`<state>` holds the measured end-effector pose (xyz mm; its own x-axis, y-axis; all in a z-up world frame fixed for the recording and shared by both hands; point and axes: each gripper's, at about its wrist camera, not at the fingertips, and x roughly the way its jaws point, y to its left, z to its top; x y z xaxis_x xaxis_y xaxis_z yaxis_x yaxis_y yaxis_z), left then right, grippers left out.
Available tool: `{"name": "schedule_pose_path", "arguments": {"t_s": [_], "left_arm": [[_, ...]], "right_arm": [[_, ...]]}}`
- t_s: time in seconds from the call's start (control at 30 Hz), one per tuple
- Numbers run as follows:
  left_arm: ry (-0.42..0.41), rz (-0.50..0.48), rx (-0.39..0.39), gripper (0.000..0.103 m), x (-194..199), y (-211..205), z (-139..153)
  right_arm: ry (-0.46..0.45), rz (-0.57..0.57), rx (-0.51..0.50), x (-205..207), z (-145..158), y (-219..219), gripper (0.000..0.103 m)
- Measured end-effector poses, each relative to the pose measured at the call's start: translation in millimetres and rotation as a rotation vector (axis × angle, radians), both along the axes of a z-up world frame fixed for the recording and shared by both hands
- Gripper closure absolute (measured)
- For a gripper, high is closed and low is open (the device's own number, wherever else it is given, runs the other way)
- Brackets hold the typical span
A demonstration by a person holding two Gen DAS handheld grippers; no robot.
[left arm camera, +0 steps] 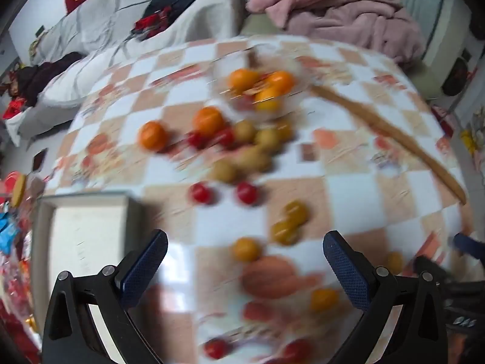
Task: Organize fruits
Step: 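Grasp a tan round fruit with the right gripper while the left grasps a yellow tomato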
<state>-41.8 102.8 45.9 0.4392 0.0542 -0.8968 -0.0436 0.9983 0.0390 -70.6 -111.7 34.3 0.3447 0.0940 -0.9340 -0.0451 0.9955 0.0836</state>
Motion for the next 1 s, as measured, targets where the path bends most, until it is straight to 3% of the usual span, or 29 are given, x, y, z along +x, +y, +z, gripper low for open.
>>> {"name": "schedule_pose_path", "arguments": {"t_s": [0.2, 0.97, 1.0], "left_arm": [[0.049, 0.027, 0.002, 0.000, -2, 31, -8], [0.074, -0.023, 0.003, 0.000, 12, 16, -23], [0.075, -0.028, 0.003, 0.006, 13, 15, -24]], "right_arm": [[0.009, 0.057, -0.005, 1, 0, 31, 0.000], [0.073, 0.077, -0.002, 6, -12, 42, 0.000], [0.074, 0.078, -0.004, 7, -13, 42, 0.000]]}}
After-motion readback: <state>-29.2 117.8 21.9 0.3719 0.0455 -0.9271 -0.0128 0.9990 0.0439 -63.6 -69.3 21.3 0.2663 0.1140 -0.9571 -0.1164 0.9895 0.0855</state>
